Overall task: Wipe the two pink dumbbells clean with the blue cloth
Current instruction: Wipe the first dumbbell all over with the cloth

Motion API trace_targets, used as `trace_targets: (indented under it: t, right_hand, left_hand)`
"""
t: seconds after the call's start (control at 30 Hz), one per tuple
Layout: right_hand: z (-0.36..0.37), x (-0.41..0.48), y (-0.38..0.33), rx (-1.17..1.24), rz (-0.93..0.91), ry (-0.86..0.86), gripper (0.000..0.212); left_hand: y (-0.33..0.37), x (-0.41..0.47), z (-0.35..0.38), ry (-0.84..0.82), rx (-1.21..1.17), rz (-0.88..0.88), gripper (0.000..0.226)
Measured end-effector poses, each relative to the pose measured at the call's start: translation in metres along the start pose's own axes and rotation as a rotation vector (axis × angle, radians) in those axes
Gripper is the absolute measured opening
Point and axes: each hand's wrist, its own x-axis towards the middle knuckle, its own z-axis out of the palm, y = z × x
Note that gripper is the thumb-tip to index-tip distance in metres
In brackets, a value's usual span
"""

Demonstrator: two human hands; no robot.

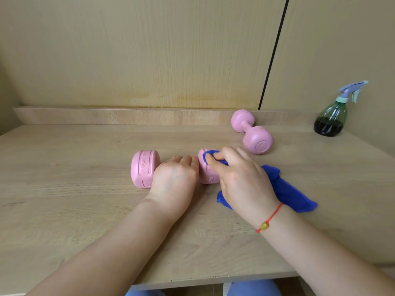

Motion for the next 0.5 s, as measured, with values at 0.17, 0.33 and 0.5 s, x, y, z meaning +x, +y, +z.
trace_targets:
  t: [0.17,0.33,0.5]
  right_hand:
    - [0.002,-0.021,-0.002,-0.024,-0.051,-0.03,0.055]
    - [0.007,-0.021,0.005,0.08,-0.052,0.001,0.048]
    - [0.0,0.004,0.004,0.118,0.006,0.025,0.039]
  left_hand:
    - [-0.002,0.0,0.0,0.01,-0.013,0.002,0.02]
    - [-0.005,0.002,0.005,-0.022,-0.084,-0.041,0.022]
    - [-0.011,0.006,0.008,-0.056,-0.132,-0.064,0.023]
